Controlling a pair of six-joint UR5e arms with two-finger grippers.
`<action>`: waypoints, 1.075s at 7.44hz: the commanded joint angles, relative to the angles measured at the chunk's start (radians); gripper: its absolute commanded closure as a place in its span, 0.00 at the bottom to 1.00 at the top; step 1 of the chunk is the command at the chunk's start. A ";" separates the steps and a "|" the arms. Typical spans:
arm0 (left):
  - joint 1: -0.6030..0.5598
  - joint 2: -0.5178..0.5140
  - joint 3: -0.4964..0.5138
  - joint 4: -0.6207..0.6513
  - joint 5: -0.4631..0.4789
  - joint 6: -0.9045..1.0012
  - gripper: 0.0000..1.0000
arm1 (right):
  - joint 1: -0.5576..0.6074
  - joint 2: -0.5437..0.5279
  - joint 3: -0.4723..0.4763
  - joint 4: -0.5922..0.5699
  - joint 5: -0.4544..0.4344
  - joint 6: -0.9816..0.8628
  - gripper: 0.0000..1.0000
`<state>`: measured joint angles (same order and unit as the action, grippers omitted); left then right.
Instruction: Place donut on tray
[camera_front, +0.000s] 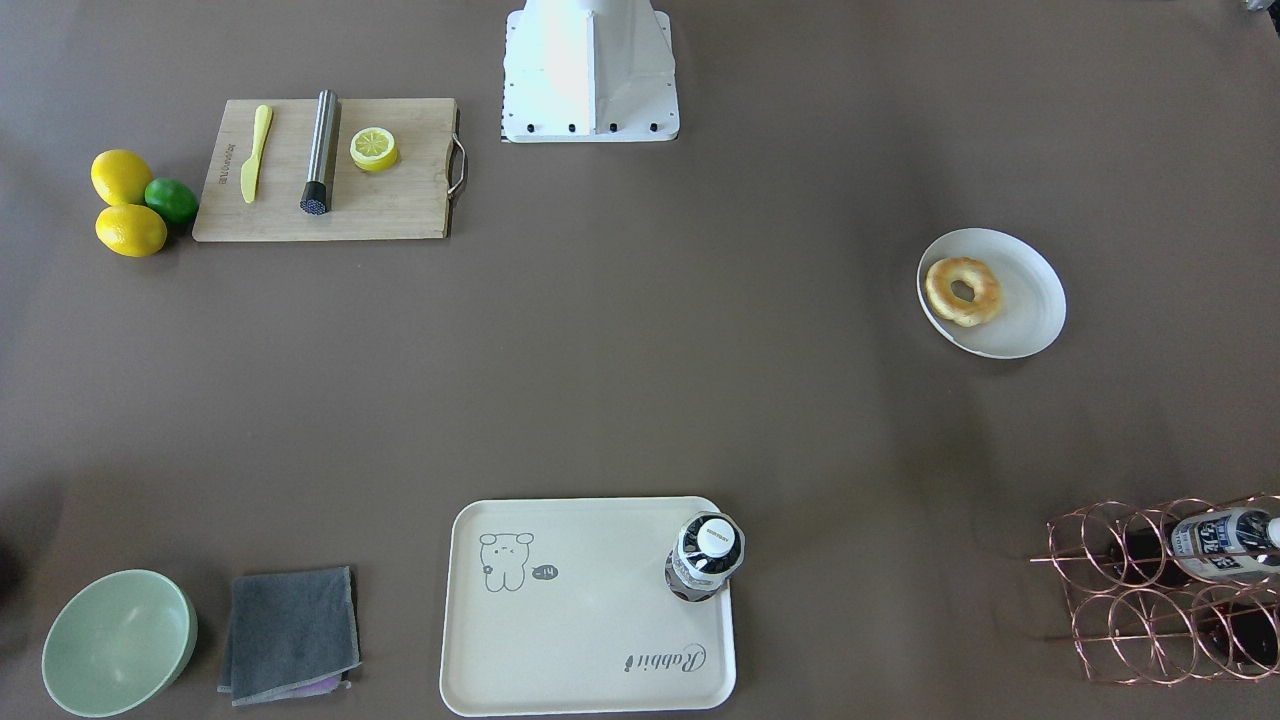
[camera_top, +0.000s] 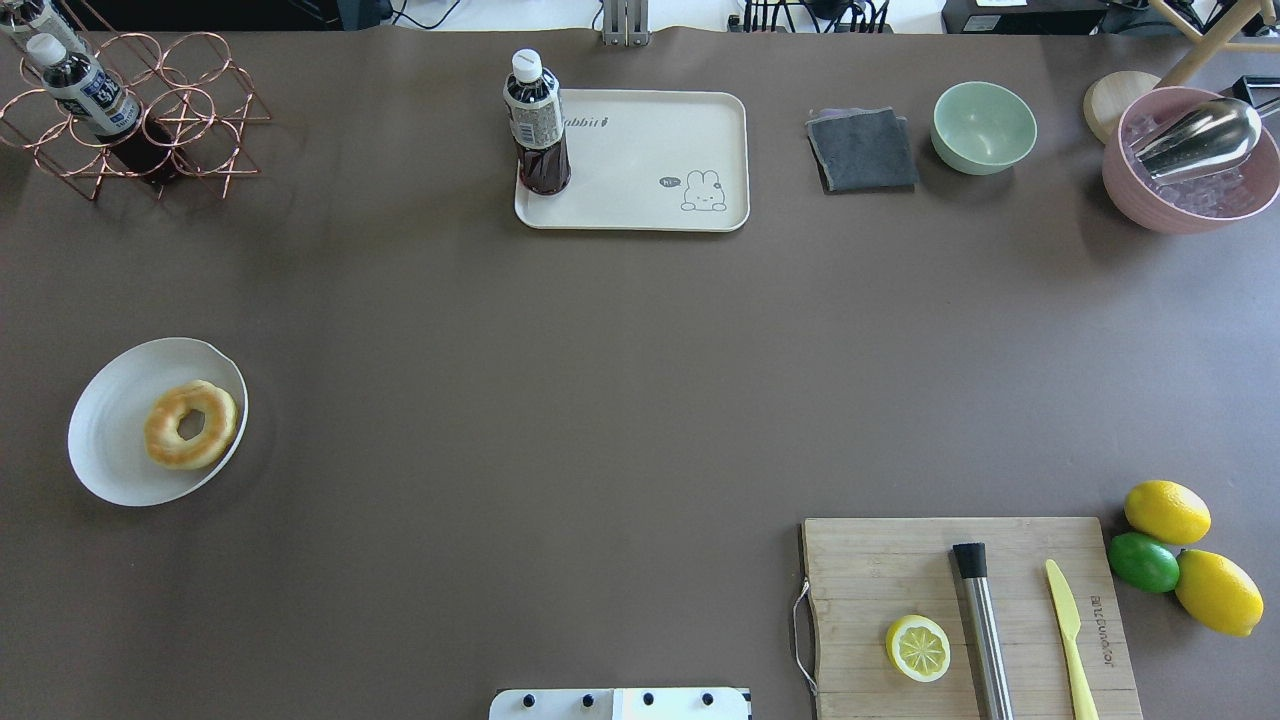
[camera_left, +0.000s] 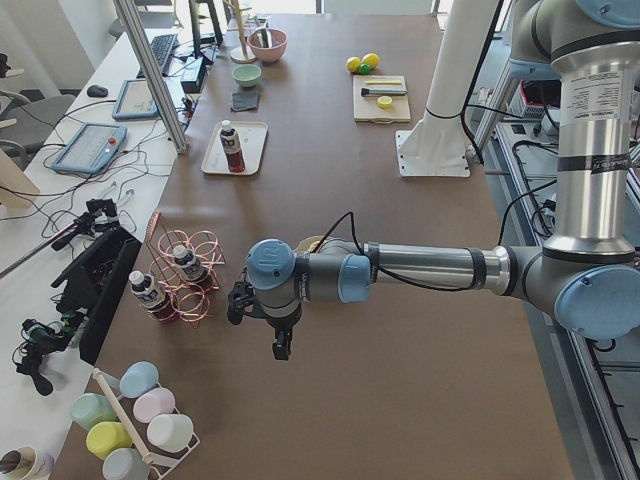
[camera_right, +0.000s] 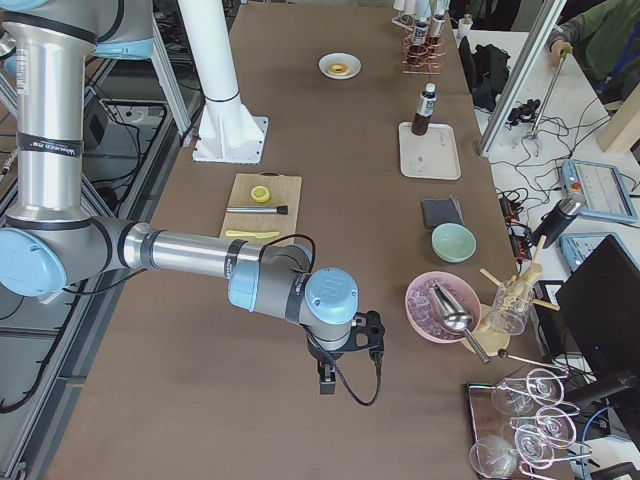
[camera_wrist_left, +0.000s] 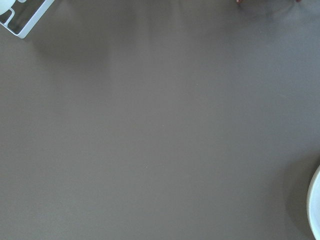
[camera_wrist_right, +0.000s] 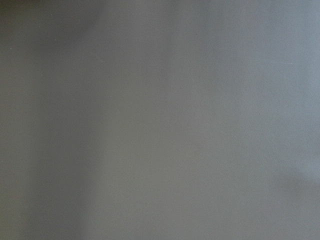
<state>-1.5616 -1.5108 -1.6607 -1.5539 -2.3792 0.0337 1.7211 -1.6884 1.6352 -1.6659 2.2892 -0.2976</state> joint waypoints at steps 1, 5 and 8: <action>-0.003 0.003 -0.007 0.000 0.000 0.002 0.01 | 0.000 -0.001 0.000 0.000 0.010 0.000 0.00; 0.015 -0.002 -0.013 -0.029 0.156 0.002 0.01 | 0.000 0.001 0.000 0.000 0.010 0.000 0.00; 0.008 -0.008 -0.022 -0.035 0.143 0.000 0.01 | 0.000 0.001 0.003 0.002 0.018 0.000 0.00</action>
<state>-1.5529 -1.5102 -1.6761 -1.5856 -2.2364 0.0338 1.7211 -1.6875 1.6365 -1.6659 2.3038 -0.2976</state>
